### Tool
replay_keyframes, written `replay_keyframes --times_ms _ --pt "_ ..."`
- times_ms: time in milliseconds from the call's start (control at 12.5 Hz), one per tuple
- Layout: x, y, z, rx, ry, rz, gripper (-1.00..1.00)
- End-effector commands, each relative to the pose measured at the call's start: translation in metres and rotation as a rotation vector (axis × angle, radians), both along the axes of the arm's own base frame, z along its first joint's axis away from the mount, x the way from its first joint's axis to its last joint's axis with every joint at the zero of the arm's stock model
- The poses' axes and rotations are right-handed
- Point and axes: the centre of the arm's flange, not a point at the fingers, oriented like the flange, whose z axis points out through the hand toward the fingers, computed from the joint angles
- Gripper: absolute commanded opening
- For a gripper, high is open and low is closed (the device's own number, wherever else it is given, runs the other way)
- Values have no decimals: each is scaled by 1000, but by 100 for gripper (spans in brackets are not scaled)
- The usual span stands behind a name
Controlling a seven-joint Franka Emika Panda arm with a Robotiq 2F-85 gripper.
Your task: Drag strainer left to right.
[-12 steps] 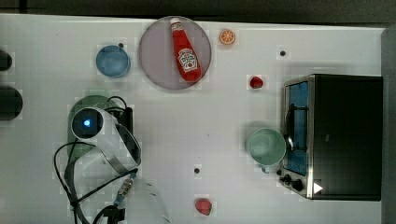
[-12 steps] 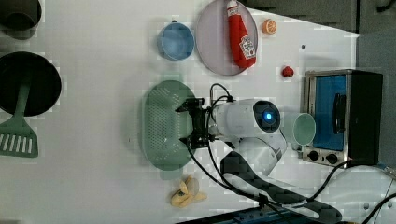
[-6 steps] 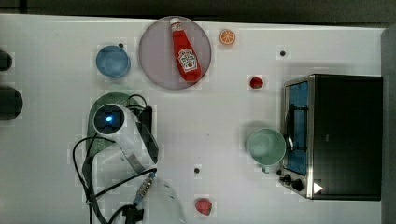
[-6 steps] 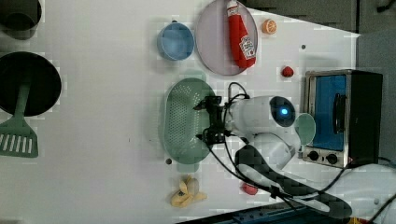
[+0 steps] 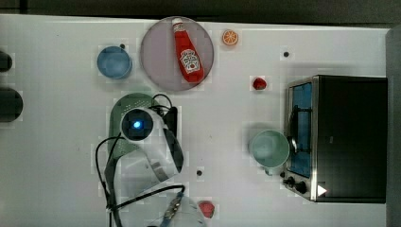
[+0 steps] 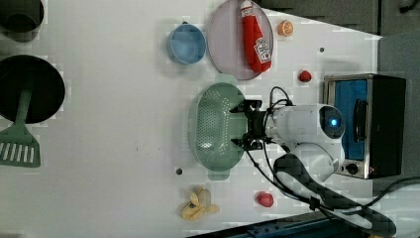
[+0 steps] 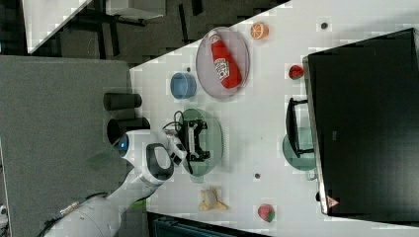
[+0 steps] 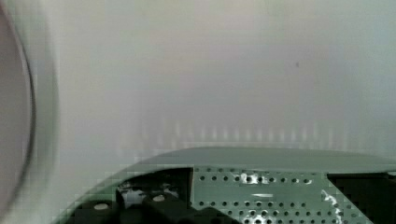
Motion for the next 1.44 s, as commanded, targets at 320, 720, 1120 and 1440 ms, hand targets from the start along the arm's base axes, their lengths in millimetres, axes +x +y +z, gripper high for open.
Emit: replay_keyframes --times_ms 320,720,1120,1440 --pt "10 -82 -10 -13 31 41 100" --pt "13 -141 -10 -36 23 -18 100" --pt "13 -188 -11 -50 10 28 100" --pt "9 -223 -11 -63 14 51 100"
